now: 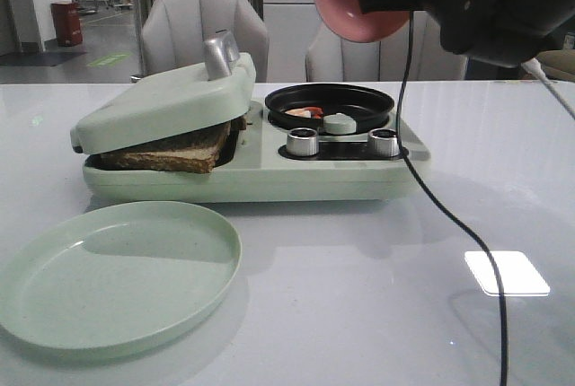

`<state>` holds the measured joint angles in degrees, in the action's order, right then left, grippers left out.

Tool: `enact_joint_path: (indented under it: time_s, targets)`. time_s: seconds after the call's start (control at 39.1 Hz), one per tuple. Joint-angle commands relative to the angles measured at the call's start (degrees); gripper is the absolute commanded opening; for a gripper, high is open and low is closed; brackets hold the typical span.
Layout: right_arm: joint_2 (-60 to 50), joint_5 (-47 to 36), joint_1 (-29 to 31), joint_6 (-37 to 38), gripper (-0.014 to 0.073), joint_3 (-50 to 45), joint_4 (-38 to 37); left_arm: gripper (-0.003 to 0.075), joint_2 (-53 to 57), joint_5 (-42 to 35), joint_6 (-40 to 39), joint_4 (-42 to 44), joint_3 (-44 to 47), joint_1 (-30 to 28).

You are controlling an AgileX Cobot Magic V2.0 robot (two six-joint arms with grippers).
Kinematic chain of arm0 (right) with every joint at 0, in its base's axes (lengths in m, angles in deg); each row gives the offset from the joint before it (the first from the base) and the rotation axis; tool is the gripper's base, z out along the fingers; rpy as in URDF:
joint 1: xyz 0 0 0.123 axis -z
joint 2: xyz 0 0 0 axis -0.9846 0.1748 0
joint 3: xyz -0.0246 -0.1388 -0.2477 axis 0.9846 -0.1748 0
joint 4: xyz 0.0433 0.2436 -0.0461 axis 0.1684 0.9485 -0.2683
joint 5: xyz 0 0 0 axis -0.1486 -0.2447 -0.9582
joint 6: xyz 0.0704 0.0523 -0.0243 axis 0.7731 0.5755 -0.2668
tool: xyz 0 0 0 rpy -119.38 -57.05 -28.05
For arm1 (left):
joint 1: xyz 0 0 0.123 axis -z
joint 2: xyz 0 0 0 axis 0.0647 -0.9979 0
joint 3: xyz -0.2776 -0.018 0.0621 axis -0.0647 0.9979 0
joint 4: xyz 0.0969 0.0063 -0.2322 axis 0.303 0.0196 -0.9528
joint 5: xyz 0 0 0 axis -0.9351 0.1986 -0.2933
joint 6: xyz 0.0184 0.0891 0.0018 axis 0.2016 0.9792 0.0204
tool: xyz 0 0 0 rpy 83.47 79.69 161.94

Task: Make breakfast with bread and shrimp
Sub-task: 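Carry the pink bowl over the frying pan and tip the shrimp in, then bring the pink bowl back and set it down on the table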

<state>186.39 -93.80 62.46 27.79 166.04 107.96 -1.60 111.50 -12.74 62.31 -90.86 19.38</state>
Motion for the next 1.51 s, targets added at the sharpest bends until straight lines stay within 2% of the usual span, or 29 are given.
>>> enact_joint_path:
  time_s: [0.0, 0.23, 0.33, 0.46, 0.72, 0.9, 1.07, 1.48]
  targets:
    - [-8.00, 7.91, 0.26, 7.18, 0.0141, 1.55, 0.85, 0.0114, -0.61, -4.72, -0.60, -0.59, -1.42, 0.48]
    - [-18.59, 43.99, 1.19, 7.35, 0.0141, 1.55, 0.92, 0.0114, -0.61, -4.72, -0.60, -0.59, -1.42, 0.48]
    - [-23.04, 57.08, 2.59, 6.77, 0.0141, 1.55, 0.56, 0.0114, -0.61, -4.72, -0.60, -0.59, -1.42, 0.48]
    - [-26.36, 68.45, 6.01, 6.18, 0.0141, 1.55, -0.68, 0.0114, -0.61, -4.72, -0.60, -0.59, -1.42, 0.48]
    - [-26.74, 84.64, 15.65, 7.86, 0.0141, 1.42, -4.43, 0.0114, -0.61, -4.72, -0.60, -0.59, -1.42, 0.48]
    - [-23.60, 91.83, 19.45, 9.47, 0.0141, 1.41, -5.97, 0.0114, -0.61, -4.72, -0.60, -0.59, -1.42, 0.48]
    - [-19.01, 94.58, 19.69, 9.47, 0.0141, 0.95, -7.29, 0.0114, -0.61, -4.72, -0.60, -0.59, -1.42, 0.48]
    - [-14.32, 91.64, 23.24, 9.47, 0.0141, -3.61, -7.05, 0.0114, -0.61, -4.72, -0.60, -0.59, -1.42, 0.48]
